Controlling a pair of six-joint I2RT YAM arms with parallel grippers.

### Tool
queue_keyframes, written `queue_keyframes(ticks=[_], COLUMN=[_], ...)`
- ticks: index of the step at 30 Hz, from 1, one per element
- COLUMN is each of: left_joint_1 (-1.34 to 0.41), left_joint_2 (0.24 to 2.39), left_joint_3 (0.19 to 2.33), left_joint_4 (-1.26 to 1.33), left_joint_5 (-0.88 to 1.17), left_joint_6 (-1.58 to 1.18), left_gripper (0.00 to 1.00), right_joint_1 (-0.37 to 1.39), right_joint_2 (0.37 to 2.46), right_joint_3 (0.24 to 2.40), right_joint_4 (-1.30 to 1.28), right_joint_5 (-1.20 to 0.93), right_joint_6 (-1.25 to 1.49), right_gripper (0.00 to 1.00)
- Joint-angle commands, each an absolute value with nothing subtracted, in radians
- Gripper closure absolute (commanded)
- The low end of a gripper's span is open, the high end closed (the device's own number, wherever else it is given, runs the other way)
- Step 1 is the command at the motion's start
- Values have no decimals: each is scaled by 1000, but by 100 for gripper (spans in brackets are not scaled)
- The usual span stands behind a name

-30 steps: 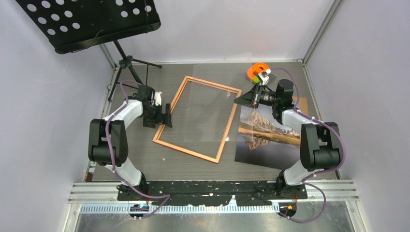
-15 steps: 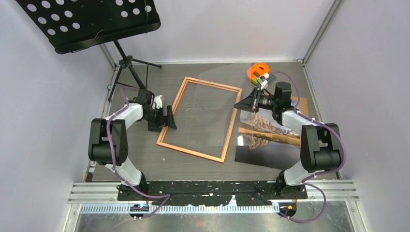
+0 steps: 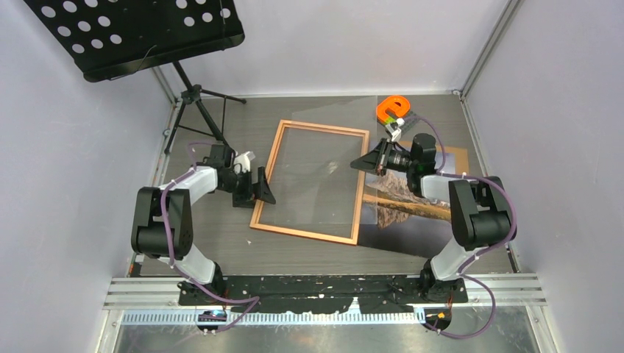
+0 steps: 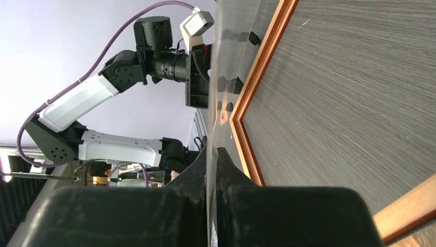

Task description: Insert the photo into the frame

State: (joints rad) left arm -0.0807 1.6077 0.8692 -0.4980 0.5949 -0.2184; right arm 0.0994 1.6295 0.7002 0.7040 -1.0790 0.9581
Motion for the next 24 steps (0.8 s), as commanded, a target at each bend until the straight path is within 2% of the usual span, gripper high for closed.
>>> queue_keyframes(ticks=[1, 8, 16, 24], left_joint_1=[-89, -88, -70, -56], left_joint_2=[1592, 1569, 1502, 1526], left_joint_3=[834, 832, 831, 840], left_joint_4=[-498, -488, -451, -417], left_joint_5=[647, 620, 610, 635], left_joint_6=[-187, -184, -188, -194], left_gripper=[7, 0, 0, 0], right_joint_1=[110, 132, 145, 157], right_joint_2=[1671, 1713, 1763, 1769], right_joint_3=[698, 702, 704, 702], right_joint_4=[993, 1040, 1077, 1061], right_joint_5=[-1082, -1067, -1061, -1042], right_joint_6=[1129, 1159, 1166, 1137], right_gripper=[94, 94, 94, 94])
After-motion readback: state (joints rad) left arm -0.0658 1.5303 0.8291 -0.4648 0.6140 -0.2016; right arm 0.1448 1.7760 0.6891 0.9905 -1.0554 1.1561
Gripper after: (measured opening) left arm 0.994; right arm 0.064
